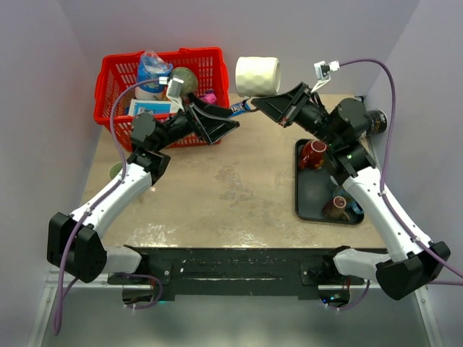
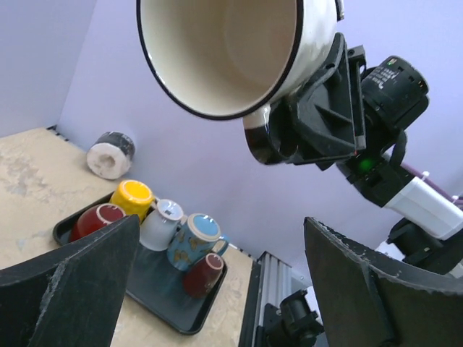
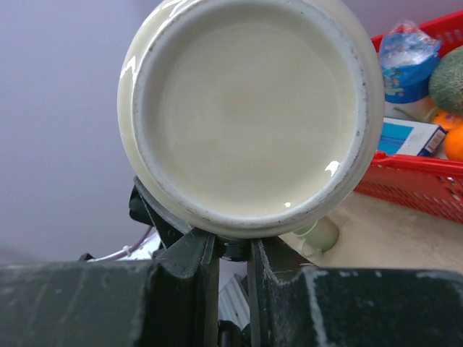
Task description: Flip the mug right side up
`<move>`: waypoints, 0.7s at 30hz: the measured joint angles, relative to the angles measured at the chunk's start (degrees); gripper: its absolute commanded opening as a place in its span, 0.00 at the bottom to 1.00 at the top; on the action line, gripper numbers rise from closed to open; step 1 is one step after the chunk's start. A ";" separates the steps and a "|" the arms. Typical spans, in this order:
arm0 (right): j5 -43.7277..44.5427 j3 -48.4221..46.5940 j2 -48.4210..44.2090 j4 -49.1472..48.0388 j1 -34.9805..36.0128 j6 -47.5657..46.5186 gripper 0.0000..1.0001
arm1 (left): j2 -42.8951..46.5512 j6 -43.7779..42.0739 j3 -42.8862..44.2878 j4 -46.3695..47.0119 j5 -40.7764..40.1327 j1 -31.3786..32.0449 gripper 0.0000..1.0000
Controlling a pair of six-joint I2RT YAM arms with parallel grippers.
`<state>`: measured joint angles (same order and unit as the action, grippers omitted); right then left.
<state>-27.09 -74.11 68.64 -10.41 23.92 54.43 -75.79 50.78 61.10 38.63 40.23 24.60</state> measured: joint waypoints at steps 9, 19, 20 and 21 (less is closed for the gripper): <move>-4.35 -0.02 0.52 -3.45 1.40 -0.02 0.00 | -1.99 6.99 0.72 5.84 -4.55 3.04 0.94; -5.60 1.44 0.74 -4.46 2.23 -0.68 0.00 | -4.24 12.85 0.72 11.65 -4.96 3.67 0.65; -5.60 1.73 0.79 -4.39 2.27 -0.74 0.00 | -4.46 13.25 0.72 11.78 -4.94 3.67 0.61; -5.60 2.05 0.81 -4.37 2.27 -0.92 0.00 | -4.70 13.49 0.72 12.04 -4.92 3.67 0.59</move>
<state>-32.69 -72.05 69.45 -14.79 26.20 53.52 -80.49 64.27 61.82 50.68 35.31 28.27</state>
